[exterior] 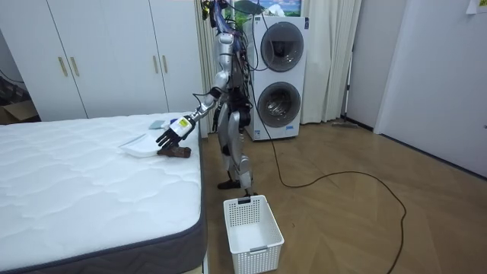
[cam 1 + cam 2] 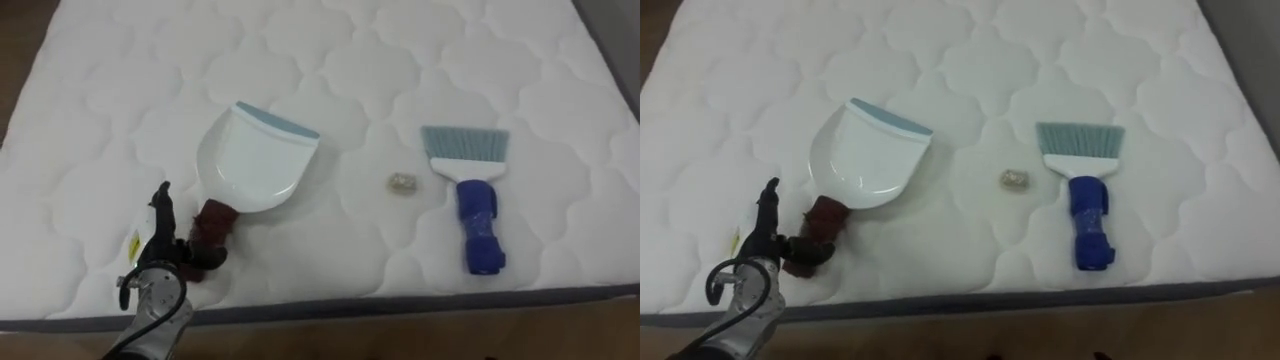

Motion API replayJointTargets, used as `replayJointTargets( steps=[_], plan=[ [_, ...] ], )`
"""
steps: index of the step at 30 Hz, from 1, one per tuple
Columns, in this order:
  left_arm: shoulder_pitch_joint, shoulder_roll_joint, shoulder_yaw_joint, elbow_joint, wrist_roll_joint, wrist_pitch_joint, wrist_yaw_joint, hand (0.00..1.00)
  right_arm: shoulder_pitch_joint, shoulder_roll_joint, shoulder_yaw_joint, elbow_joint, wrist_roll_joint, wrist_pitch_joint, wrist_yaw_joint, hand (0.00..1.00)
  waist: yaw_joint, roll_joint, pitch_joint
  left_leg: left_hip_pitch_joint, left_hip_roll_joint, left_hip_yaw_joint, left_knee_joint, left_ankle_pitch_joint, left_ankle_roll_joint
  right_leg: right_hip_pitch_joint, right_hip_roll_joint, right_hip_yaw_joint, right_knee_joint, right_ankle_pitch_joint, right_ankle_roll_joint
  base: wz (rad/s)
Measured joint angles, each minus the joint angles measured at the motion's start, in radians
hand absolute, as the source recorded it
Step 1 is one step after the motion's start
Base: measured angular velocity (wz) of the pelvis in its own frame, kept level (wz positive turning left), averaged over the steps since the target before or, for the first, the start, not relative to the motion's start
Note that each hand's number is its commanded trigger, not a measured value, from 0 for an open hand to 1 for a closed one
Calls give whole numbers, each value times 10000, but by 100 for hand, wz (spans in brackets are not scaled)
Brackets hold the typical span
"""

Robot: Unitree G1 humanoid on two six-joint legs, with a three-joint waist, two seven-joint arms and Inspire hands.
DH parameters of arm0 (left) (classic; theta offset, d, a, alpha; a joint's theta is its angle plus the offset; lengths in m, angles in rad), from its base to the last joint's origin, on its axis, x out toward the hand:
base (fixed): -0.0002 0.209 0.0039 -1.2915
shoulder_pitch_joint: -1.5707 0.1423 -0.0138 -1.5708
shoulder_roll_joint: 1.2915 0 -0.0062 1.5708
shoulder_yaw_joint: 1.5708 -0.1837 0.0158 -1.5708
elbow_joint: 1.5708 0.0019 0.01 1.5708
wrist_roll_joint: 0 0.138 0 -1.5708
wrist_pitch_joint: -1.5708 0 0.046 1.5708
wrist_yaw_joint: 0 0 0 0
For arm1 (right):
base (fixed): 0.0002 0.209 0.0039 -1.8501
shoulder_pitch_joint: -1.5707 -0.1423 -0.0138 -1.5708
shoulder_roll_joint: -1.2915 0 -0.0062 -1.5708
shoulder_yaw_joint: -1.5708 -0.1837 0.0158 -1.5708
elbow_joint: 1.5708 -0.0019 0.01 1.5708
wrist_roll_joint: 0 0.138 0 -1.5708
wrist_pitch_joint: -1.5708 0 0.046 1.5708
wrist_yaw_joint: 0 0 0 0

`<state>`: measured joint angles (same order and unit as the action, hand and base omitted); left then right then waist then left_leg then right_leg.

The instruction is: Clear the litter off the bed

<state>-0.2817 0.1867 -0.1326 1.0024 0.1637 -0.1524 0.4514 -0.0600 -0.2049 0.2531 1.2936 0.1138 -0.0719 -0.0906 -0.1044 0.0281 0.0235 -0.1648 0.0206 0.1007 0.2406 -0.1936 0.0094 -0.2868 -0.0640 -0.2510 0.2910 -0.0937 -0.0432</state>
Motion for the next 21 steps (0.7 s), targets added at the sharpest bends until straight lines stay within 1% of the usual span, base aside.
replayJointTargets(
  steps=[3, 7, 10, 12, 13, 15, 16, 18, 19, 20, 21],
  plan=[
    [0, -3, 1, 31, -145, 14, -2, 0, -4, -28, 3, -5, -14, 3, 44, 0, 16, 2, 2, -49, 10, 41, -2, 0, 0, -67, 3, 5, 20, -1, -2, 0],
    [-2, -3, -3, 345, -156, 52, -104, 0, 22, -63, 2, -17, -13, 3, 67, 0, 7, 9, 6, -157, 32, 111, 104, -1, -1, -145, 1, 5, 41, -10, -18, 0],
    [-4, -3, -51, 709, -176, 180, -249, 0, 22, -64, 4, -15, -14, -8, 46, 0, -22, 16, 13, -187, 50, 205, 181, -2, -2, -157, 2, 10, 52, -23, -36, 0],
    [-21, -2, -65, 881, -336, 206, -279, 0, 2, -71, 4, -14, -12, -13, 23, 0, -34, 11, 18, -261, 44, 307, 204, -2, -1, -297, -47, 16, 201, -78, -49, -2],
    [-63, -2, -70, 943, -490, 207, -279, 0, -19, -97, 3, -28, -10, -28, -5, 0, -69, 4, 34, -445, 33, 376, 322, -3, 0, -487, -95, 21, 376, -136, -49, 8],
    [-107, 4, -70, 953, -559, 212, -278, 0, -23, -101, 4, -89, -11, -34, -24, 0, -75, -3, 41, -722, 29, 412, 425, -4, 2, -798, -161, 17, 572, -188, -69, 10],
    [-133, 4, -75, 954, -550, 213, -279, 0, -27, -98, 7, -103, -35, -29, -29, 0, -82, -13, 63, -900, 27, 429, 545, -4, 2, -978, -186, 26, 694, -211, -88, 7],
    [-252, 5, -69, 982, -551, 226, -278, 0, -42, -98, 20, -113, -92, -27, -39, 0, -70, -52, 107, -1166, 23, 610, 744, -6, 3, -1251, -236, 42, 930, -288, -118, 7],
    [-412, 12, -70, 1038, -563, 226, -279, 0, -64, -98, 39, -111, -87, -20, -42, 0, -72, -86, 158, -1314, 25, 669, 863, -8, 4, -1402, -248, 52, 1082, -346, -137, 8],
    [-600, 32, -71, 1095, -674, 224, -278, 0, -105, -99, 109, -109, -84, -13, -39, 0, -66, -130, 227, -1431, 37, 727, 966, -11, 4, -1534, -266, 76, 1152, -400, -167, 8],
    [-705, 37, -74, 1150, -747, 222, -278, 0, -125, -98, 110, -111, -82, -12, -31, 0, -74, -142, 247, -1497, 47, 751, 1020, -15, 1, -1591, -297, 77, 1202, -427, -185, 8]
  ],
)
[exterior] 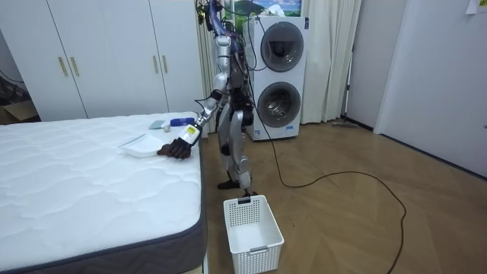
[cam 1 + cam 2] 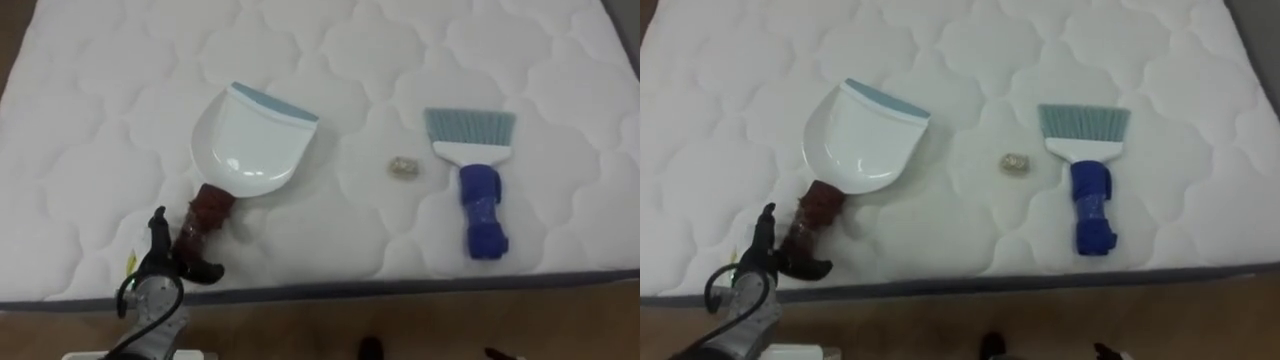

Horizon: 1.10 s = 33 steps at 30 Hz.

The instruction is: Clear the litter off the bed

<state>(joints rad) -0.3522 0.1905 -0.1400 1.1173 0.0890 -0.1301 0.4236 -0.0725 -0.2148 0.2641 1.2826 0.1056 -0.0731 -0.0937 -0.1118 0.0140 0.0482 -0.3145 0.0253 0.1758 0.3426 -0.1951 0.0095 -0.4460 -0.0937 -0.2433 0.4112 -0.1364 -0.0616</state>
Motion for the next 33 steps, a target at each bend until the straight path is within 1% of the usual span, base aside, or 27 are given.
replayJointTargets(
  steps=[2, 4, 7, 11, 16, 21, 24, 26, 28, 33],
  plan=[
    [-253, 10, -3, 108, -208, -1, 2, 0, -74, -13, -3, -20, 77, -3, 15, 0, -120, 4, 17, -266, 50, -1, 235, -15, -21, -181, -31, -64, 134, -36, -54, 10],
    [-324, 30, -2, 109, -247, -7, 2, 0, -72, 9, -1, -55, 76, -16, 20, 0, -229, 12, 24, -362, 117, 0, 422, -77, -58, -191, -7, -100, 203, -64, -97, 3],
    [-579, 98, -3, 109, -479, -85, 12, 0, -77, 14, 0, -121, 75, -47, -33, 0, -264, 20, 29, -598, 213, 2, 683, -173, -99, -366, 64, -90, 266, -46, -142, -4],
    [-658, 186, -5, 110, -574, -180, 30, 0, -72, 16, 1, -123, 66, -39, -115, 0, -482, 22, 29, -664, 215, 4, 731, -269, -111, -459, 54, -58, 413, -53, -167, 0],
    [-697, 199, -26, 107, -576, -237, 30, 0, -51, 6, 0, -122, 67, -20, -174, 0, -524, 24, 29, -699, 221, 8, 762, -337, -94, -483, 43, -44, 505, -52, -164, 0],
    [-773, 221, -34, 106, -573, -253, 52, 0, -69, 6, 14, -218, 72, -35, -174, 0, -519, 44, 26, -854, 260, 7, 1047, -425, -87, -622, 45, -55, 586, -52, -170, 0],
    [-779, 234, -84, 102, -570, -264, 55, 0, -62, -7, 264, -211, 71, -43, -188, 0, -517, 45, 26, -869, 264, 7, 1090, -440, -79, -622, 42, -56, 620, -52, -169, 0],
    [-781, 250, -258, 101, -574, -288, 55, 0, -43, -8, 315, -210, 69, -36, -189, 0, -516, 61, 36, -922, 284, 7, 1212, -491, -69, -626, 33, -63, 733, -77, -164, 0],
    [-794, 255, -260, 88, -575, -290, 55, 0, -42, -9, 306, -217, 67, -33, -188, 0, -521, 78, 46, -936, 313, 9, 1276, -584, -67, -639, 40, -57, 759, -119, -163, 0],
    [-820, 246, -273, 112, -582, -295, 11, 0, -29, -7, 306, -270, 40, 22, -149, 0, -544, 111, 53, -956, 323, 45, 1285, -593, -57, -638, 51, -19, 765, -131, -152, 0]
  ],
)
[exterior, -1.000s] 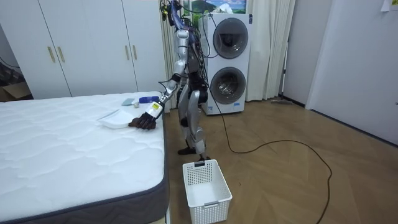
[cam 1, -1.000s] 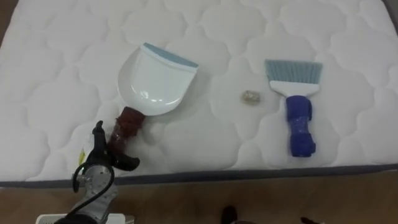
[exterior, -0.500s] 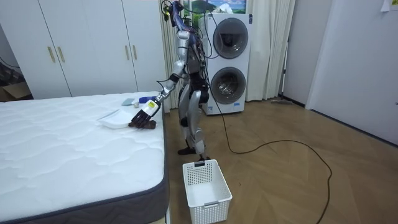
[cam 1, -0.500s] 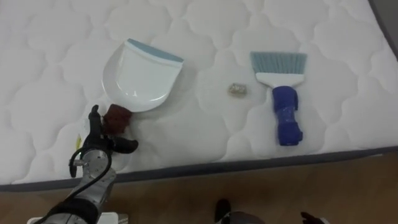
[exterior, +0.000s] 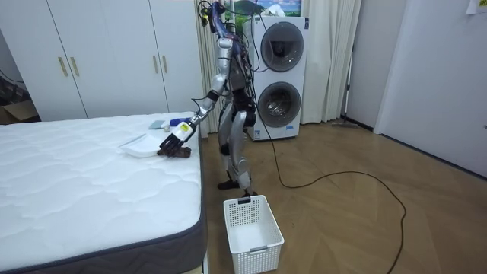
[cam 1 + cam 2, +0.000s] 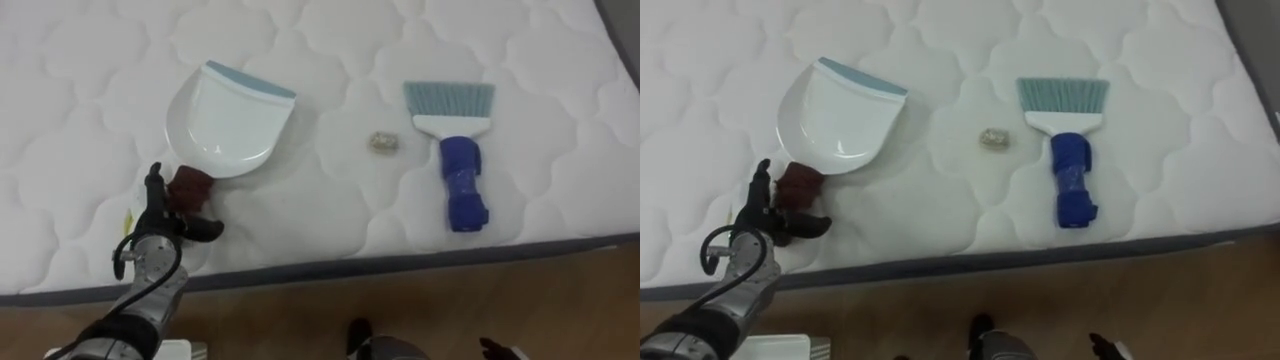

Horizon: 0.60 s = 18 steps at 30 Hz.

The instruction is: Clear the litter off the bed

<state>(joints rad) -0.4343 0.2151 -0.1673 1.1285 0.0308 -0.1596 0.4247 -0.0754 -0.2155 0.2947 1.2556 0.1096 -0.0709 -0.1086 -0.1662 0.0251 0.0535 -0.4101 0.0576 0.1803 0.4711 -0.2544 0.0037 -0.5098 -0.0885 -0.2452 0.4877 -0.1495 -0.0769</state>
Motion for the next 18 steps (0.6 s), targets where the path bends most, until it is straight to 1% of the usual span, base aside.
replayJointTargets(
  steps=[1, 4, 8, 10, 11, 12, 13, 14, 15, 16, 17, 18],
  plan=[
    [0, -7, 0, 24, 2, 20, -42, 0, 35, 0, 0, -117, 5, 64, -10, 0, -6, 0, 0, 1, 6, 0, -6, 1, -1, 0, 9, 1, -3, 2, -4, 0],
    [-5, -35, -29, 167, 4, 117, -227, 0, 80, 2, 9, -334, 33, 84, -17, 0, 4, 0, 1, 22, 9, 21, -37, 0, -2, -1, 4, 0, 49, -5, -14, 0],
    [-59, -34, -184, 671, 10, 504, -742, 0, 76, -5, 179, -592, 35, 81, -35, 0, -37, -11, 0, 55, 10, 93, -53, -3, -3, -5, -42, -24, 145, -44, -28, 1],
    [-121, -19, -201, 846, 19, 600, -887, 0, 75, -40, 174, -589, 29, 88, -54, 0, -85, -14, 1, 59, 2, 123, -48, -3, -2, -5, -72, -25, 145, -77, -12, 6],
    [-172, 9, -200, 914, 16, 735, -944, 0, 74, -46, 181, -554, 29, 107, -100, 0, -196, -17, 2, 69, -7, 127, -44, -4, 1, -5, -101, -26, 163, -102, 2, 5],
    [-232, 19, -200, 966, 16, 796, -984, 0, 78, -46, 181, -558, 25, 140, -121, 0, -215, -24, 6, 77, -9, 129, -44, -5, 3, -4, -114, -25, 180, -108, 6, 0],
    [-440, 29, -199, 1173, 3, 925, -1096, 0, 82, -48, 190, -558, 22, 236, -127, 0, -224, -51, 24, 106, -9, 150, -44, -11, 13, -5, -143, -6, 236, -136, 21, 0],
    [-614, 56, -200, 1277, -12, 1091, -1191, 42, 100, -49, 210, -551, -11, 363, -128, 0, -255, -78, 29, 118, -20, 153, -25, -24, 34, -25, -173, 26, 325, -205, 43, 0],
    [-669, 86, -204, 1279, -27, 1165, -1257, 62, 110, -50, 226, -549, -27, 421, -130, 0, -264, -84, 26, 119, -22, 167, -14, -33, 46, -41, -178, 40, 350, -213, 46, -5],
    [-728, 168, -224, 1289, -101, 1227, -1326, 85, 104, -57, 321, -554, -53, 510, -135, 0, -261, -107, 27, 112, -22, 238, -14, -37, 50, -106, -177, 109, 392, -213, 45, -10],
    [-785, 242, -234, 1332, -193, 1288, -1372, 100, 104, -61, 358, -567, -100, 550, -134, 0, -297, -119, 32, 64, -41, 258, -2, -38, 52, -194, -190, 144, 456, -216, 41, -10],
    [-806, 275, -234, 1367, -194, 1311, -1401, 100, 107, -61, 364, -574, -147, 593, -133, 0, -331, -119, 32, 36, -49, 258, 6, -38, 52, -226, -196, 148, 475, -218, 38, -4]
  ],
)
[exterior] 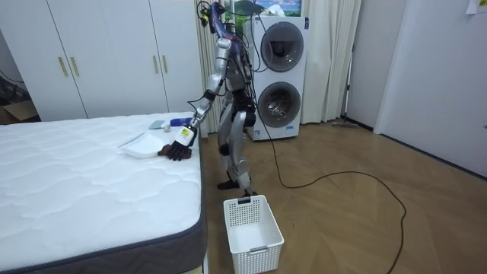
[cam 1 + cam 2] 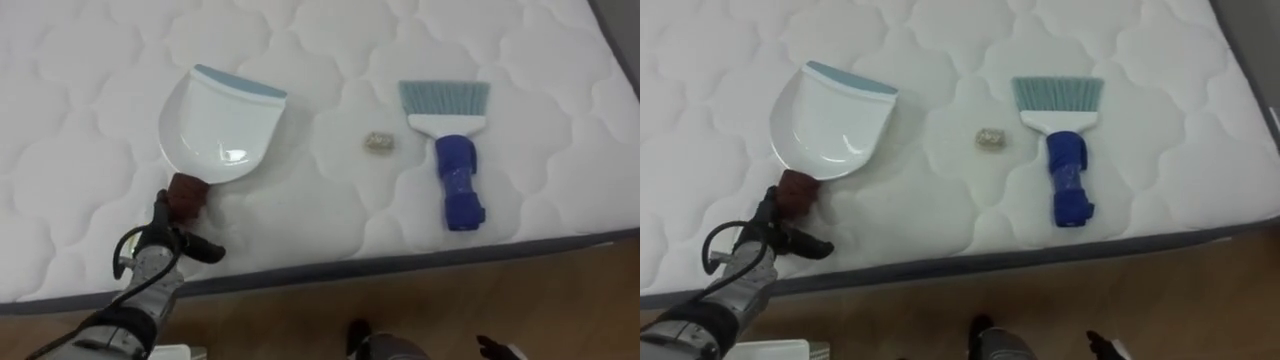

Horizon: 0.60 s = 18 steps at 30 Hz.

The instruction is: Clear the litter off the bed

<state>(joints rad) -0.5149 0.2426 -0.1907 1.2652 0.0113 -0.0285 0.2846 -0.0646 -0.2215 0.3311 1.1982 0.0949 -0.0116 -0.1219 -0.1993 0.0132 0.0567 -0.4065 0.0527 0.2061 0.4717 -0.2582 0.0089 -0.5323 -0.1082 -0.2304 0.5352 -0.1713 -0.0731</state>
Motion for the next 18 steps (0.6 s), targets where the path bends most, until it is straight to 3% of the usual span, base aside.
replayJointTargets(
  steps=[8, 16, 18],
  plan=[
    [-271, 613, -11, 127, 0, 402, 82, 100, 45, -51, 7, 14, -282, 412, -75, 0, -160, 6, -1, -55, -101, -1, 29, -9, 17, -115, -41, 27, 52, -2, 0, 0],
    [-316, 427, -110, 223, -8, 948, -104, 100, 68, -94, 7, -14, -317, 682, -104, 0, -186, 6, -2, -136, -99, 24, 87, -54, 88, -205, -147, -26, 171, -30, 44, 0],
    [-317, 424, -112, 235, -2, 938, -146, 100, 69, -97, 6, -17, -356, 739, -101, 0, -186, 8, -3, -195, -100, 27, 118, -58, 92, -268, -146, -25, 177, -30, 43, 0]
  ],
)
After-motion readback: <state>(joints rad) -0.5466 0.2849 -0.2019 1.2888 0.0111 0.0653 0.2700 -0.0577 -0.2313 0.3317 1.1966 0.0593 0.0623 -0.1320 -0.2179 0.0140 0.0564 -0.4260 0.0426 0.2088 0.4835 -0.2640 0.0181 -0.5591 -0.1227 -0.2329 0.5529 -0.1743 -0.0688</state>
